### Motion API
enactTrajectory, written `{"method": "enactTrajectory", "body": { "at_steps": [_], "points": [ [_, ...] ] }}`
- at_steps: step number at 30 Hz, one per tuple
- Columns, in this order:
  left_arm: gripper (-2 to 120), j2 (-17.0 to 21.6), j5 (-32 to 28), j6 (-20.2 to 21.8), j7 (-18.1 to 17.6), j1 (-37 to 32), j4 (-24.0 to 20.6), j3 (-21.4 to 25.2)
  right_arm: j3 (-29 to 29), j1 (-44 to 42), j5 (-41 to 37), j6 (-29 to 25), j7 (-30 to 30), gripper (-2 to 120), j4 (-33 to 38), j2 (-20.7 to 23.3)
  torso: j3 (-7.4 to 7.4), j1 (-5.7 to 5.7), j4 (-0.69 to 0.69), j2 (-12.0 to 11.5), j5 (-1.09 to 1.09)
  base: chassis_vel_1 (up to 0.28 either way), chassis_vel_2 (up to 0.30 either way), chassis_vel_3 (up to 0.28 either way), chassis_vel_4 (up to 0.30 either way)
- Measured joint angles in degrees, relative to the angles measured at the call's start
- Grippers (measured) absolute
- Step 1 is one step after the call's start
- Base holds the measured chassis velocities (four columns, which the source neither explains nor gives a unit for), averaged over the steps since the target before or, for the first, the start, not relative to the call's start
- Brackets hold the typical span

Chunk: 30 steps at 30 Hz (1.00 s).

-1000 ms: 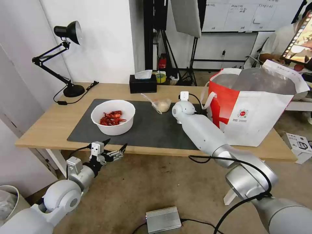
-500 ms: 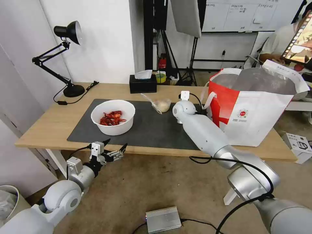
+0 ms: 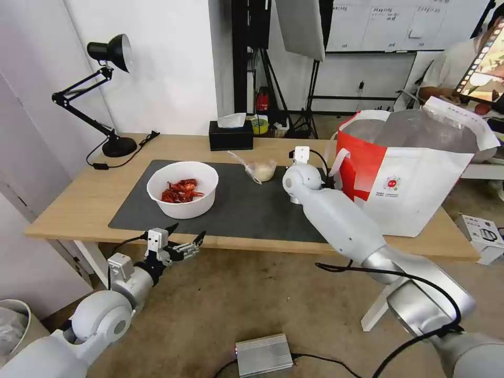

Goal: Pick up the trash from the table and place it into the takeout bag.

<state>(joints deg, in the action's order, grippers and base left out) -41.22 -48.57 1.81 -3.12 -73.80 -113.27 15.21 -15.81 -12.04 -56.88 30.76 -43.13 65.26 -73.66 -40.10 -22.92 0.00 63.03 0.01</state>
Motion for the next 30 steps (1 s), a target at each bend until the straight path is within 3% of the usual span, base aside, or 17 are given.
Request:
{"method": "enactTrajectory", "body": {
  "at_steps": [6,17,30],
  "points": [
    [100,-0.01,0.00,0.00,-0.02,-0.01,0.10,0.02,-0.94,-2.43,1.97,-1.69,1.22,0,3.51,2.24,0.00,0.00,0.00,0.00,0.00,0.000,0.000,0.000,0.000],
    [100,-0.05,0.00,0.00,-0.12,-0.16,0.22,-0.24,-1.79,-8.83,14.21,-13.88,6.44,0,8.94,5.47,0.00,0.00,0.00,0.00,0.00,0.000,0.000,0.000,0.000],
    [100,-0.21,0.04,0.02,-0.34,-0.51,-0.02,-0.25,-1.36,-13.44,18.66,-16.70,6.35,0,20.89,11.58,0.00,0.00,0.00,0.00,-0.01,0.000,0.000,0.000,0.000]
  ]
}}
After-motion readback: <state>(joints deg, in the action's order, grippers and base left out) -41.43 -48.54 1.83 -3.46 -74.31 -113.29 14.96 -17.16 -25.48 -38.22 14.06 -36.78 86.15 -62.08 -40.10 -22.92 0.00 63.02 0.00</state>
